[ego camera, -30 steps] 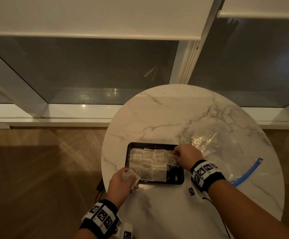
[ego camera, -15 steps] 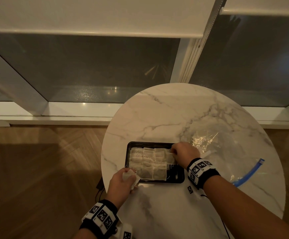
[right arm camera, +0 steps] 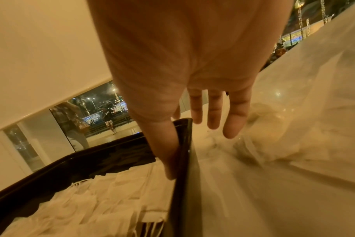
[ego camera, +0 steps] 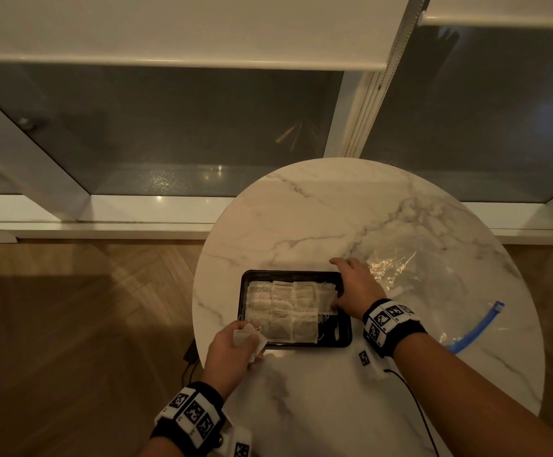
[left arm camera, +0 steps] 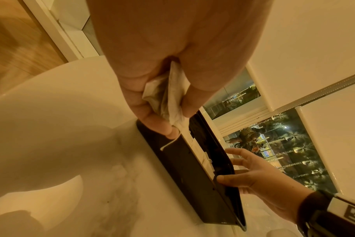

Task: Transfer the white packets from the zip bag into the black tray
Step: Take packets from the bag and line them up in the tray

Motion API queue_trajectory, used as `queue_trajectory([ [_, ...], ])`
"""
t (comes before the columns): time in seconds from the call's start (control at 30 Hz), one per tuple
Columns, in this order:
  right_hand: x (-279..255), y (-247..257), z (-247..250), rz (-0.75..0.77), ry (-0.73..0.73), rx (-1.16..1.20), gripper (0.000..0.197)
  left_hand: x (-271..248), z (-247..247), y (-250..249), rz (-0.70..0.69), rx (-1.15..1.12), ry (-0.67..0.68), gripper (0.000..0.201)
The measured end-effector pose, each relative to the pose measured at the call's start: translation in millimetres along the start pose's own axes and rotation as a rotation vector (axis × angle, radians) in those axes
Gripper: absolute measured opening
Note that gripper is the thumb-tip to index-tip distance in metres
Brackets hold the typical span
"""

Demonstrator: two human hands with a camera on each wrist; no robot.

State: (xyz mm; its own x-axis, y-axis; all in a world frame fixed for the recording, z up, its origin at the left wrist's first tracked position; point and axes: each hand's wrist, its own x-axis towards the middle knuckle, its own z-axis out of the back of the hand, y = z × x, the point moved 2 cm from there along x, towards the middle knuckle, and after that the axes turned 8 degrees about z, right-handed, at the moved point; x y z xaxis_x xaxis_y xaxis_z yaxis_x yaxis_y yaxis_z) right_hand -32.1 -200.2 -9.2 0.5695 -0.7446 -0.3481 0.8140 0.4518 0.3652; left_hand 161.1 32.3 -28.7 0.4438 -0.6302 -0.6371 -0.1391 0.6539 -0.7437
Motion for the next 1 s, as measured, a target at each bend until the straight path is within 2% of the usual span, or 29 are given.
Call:
queue_trajectory([
  [0.1, 7.0, 0.6, -0.2, -0.009, 0.082, -0.039, 0.083, -0.5, -0.7, -1.2, 0.010, -0.025, 0.007, 0.011],
  [0.2, 14.4, 1.8, -1.7, -0.016, 0.091, -0.092, 0.066, 0.9, -1.7, 0.0, 0.014, -0.038, 0.003, 0.010],
  [0.43, 21.4, 4.7, -8.1, 0.011, 0.106, -0.204, 0.042, 0.6, -1.0, -1.6, -0.004, -0.024, -0.002, 0.011],
  [0.73, 27.6, 1.0, -8.8, 0.012, 0.102, -0.200, 0.029, 3.4, -0.4, 1.7, -0.015, -0.019, -0.011, 0.011],
  [0.87, 27.9, -1.0, -8.6, 0.013, 0.104, -0.187, 0.036, 2.4, -1.1, -0.8, -0.019, -0.014, -0.017, 0.010],
  [1.0, 24.9, 0.5, -10.8, 0.024, 0.132, -0.172, 0.072, 4.5, -1.2, 0.7, -0.002, -0.004, -0.023, 0.010],
])
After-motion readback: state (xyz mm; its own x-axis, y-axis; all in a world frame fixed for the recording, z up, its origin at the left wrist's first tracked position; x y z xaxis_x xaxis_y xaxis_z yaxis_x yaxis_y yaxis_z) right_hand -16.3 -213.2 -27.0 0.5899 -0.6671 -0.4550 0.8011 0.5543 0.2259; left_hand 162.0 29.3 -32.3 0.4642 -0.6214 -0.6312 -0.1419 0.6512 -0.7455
